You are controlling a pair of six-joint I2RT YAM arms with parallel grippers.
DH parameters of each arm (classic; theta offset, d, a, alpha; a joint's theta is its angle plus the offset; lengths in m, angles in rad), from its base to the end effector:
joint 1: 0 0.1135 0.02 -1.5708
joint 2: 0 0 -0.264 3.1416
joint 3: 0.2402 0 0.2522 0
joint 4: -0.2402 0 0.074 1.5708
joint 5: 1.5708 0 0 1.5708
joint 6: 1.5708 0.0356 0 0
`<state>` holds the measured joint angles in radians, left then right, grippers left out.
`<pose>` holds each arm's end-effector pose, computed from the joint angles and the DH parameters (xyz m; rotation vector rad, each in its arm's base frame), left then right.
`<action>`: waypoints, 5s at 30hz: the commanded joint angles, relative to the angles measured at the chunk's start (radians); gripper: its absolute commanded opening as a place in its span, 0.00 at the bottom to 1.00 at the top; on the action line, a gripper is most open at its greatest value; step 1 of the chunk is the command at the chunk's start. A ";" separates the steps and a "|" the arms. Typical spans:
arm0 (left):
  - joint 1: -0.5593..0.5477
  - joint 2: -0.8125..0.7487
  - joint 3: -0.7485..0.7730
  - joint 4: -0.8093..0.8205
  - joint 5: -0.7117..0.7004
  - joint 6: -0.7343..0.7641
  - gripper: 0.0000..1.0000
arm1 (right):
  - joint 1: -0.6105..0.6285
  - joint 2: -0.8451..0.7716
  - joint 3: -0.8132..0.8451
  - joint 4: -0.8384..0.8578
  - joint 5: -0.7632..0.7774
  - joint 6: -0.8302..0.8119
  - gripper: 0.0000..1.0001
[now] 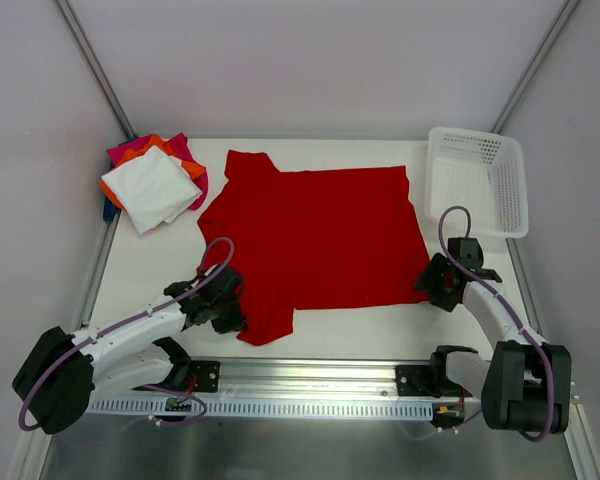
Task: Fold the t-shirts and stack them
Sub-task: Fold the tshirt
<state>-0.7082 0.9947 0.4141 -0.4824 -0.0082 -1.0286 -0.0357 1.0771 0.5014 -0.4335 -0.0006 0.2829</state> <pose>0.1272 -0.1085 0.1549 -0.4427 2.7215 -0.5389 0.1913 -0.0068 0.1702 0.4095 2.5501 0.0926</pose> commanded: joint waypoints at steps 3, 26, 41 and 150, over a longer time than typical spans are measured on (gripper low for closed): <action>-0.007 0.010 -0.026 0.005 -0.036 0.025 0.00 | -0.006 0.049 0.037 0.030 -0.032 0.013 0.36; -0.007 -0.175 0.047 -0.106 0.001 0.030 0.00 | -0.006 -0.144 0.083 -0.139 0.099 -0.011 0.00; -0.007 -0.298 0.255 -0.330 -0.080 0.009 0.00 | -0.006 -0.221 0.135 -0.220 0.123 -0.027 0.01; 0.756 1.607 1.921 0.140 0.436 0.496 0.89 | 0.278 0.291 0.779 -0.254 0.435 -0.008 1.00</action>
<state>0.0349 2.5740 2.3074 -0.3672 0.3443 -0.4938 0.2348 1.3754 1.2766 -0.6643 0.4053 0.2794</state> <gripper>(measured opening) 0.899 0.993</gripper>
